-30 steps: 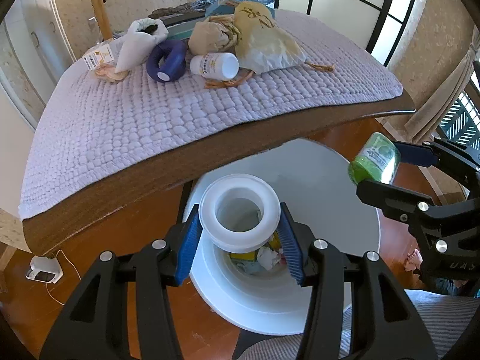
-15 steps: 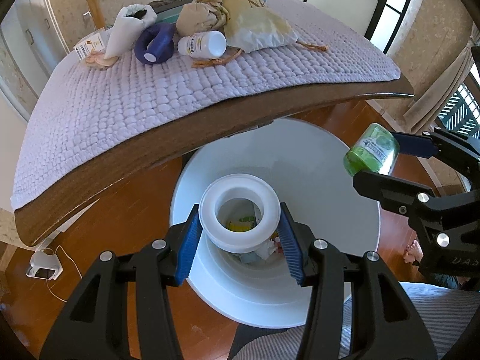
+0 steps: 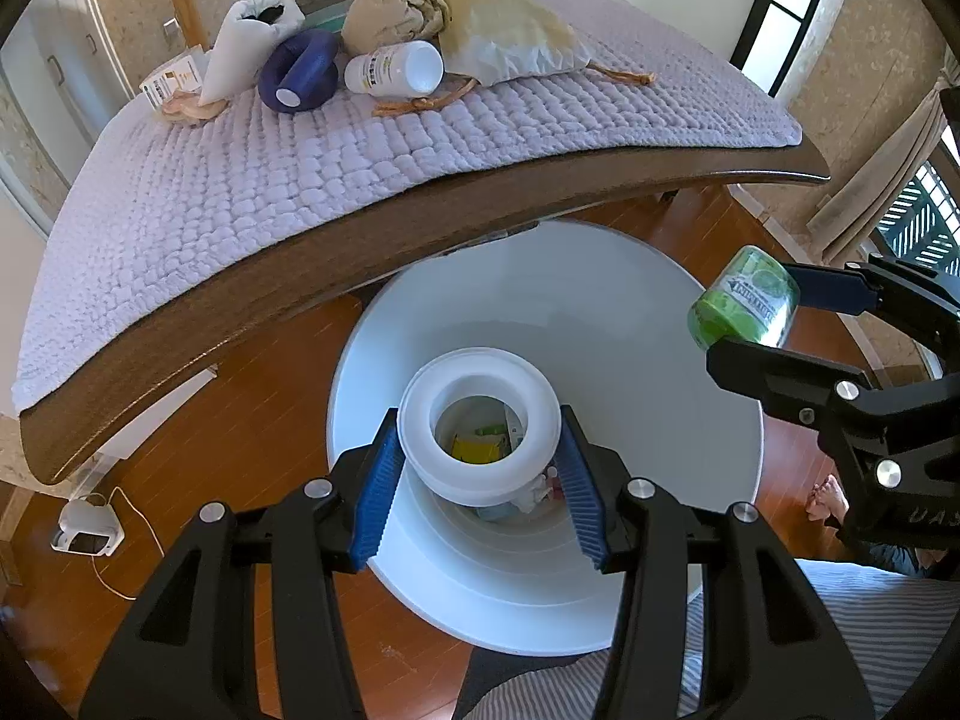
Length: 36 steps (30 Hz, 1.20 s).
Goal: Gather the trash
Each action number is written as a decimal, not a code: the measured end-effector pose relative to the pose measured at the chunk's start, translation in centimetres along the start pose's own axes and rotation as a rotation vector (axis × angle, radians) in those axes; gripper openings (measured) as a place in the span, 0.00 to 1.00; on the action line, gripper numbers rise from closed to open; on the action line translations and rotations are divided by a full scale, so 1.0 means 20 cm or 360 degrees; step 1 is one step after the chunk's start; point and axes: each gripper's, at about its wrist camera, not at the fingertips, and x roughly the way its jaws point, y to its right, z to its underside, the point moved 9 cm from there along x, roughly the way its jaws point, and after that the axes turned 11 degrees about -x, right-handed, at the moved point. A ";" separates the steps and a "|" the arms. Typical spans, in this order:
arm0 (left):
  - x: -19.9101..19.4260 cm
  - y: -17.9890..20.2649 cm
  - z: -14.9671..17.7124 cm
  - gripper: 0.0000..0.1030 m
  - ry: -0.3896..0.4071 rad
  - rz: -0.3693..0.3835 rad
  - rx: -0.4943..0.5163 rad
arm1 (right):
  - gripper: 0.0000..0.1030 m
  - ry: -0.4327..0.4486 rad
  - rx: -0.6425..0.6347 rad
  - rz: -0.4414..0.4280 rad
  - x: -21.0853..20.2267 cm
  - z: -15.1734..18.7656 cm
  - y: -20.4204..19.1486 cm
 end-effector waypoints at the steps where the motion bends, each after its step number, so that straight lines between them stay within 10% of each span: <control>1: 0.01 0.00 0.00 0.50 -0.0003 0.0000 -0.0002 | 0.61 -0.0006 -0.0002 -0.0004 0.01 0.00 0.00; 26: 0.22 -0.04 0.09 0.51 -0.0120 -0.0027 0.0010 | 0.61 -0.0119 -0.0020 -0.0009 0.22 0.02 -0.01; 28: 0.22 -0.06 0.08 0.78 -0.0108 -0.0072 0.0006 | 0.68 -0.0124 -0.0014 0.0023 0.23 0.02 0.01; 36: 0.21 -0.09 0.05 0.80 -0.0088 -0.0039 -0.0012 | 0.76 -0.0083 0.0021 0.0060 0.22 -0.01 0.04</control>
